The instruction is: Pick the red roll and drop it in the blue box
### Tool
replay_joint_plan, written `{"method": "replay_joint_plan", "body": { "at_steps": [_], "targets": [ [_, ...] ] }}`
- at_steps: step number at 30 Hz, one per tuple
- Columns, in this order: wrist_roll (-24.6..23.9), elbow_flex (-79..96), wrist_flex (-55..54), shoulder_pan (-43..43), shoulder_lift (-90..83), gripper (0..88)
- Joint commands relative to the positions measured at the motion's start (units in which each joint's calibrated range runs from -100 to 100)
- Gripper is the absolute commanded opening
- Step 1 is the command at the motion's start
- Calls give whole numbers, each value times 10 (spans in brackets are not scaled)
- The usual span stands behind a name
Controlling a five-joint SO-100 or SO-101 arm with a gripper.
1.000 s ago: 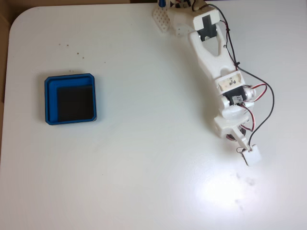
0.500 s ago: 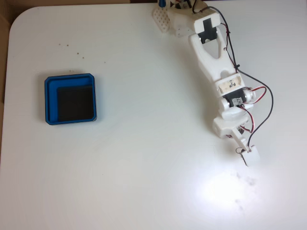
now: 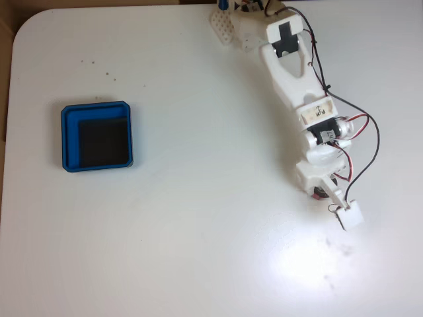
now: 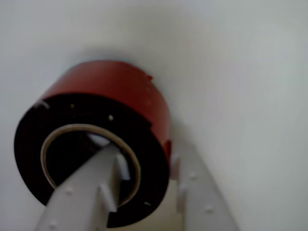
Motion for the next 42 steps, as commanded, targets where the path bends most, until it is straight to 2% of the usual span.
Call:
{"method": "replay_joint_plan", "body": {
  "at_steps": [1,7,11,17,21,24,29,37,42],
  "targets": [
    [-1,-33,6,9,-131,5],
    [-1,-32,81,43,-257,5],
    [-1,-32,183,120,-316,5],
    [-1,-32,327,308,-357,5],
    [-1,-32,369,470,-354,6],
    [-1,-32,367,574,-352,6],
    [-1,-32,317,661,-344,7],
    [-1,-32,79,790,-205,7],
    [-1,-32,15,835,-158,7]
  ]
}}
